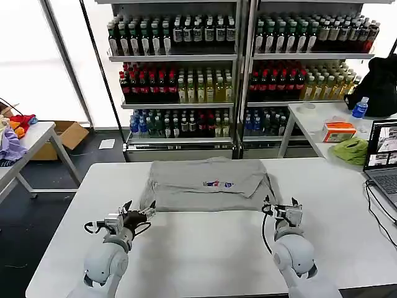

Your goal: Fold and organize the clothes.

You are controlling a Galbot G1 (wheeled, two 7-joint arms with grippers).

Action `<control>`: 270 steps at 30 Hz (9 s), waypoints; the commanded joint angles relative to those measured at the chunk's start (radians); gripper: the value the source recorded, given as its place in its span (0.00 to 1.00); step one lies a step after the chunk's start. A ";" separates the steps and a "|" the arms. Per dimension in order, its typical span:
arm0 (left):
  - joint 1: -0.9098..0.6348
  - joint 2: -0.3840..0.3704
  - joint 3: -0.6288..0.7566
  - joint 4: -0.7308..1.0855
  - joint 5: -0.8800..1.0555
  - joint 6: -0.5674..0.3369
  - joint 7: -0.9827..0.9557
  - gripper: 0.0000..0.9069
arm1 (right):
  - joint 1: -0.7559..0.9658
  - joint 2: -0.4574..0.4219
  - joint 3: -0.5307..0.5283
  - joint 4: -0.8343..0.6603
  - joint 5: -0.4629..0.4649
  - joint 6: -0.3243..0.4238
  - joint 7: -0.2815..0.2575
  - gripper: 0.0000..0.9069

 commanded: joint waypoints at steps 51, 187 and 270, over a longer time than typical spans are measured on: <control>0.167 -0.020 0.035 -0.166 0.144 -0.066 0.020 0.00 | -0.154 0.062 -0.004 0.186 -0.117 0.043 -0.052 0.00; -0.310 0.222 0.235 0.339 -0.186 0.033 0.115 0.01 | 0.554 0.065 -0.218 -0.739 -0.050 0.059 -0.348 0.21; 0.217 0.202 0.025 -0.114 -0.016 -0.119 0.147 0.00 | -0.360 -0.043 0.117 0.216 -0.102 0.103 -0.190 0.00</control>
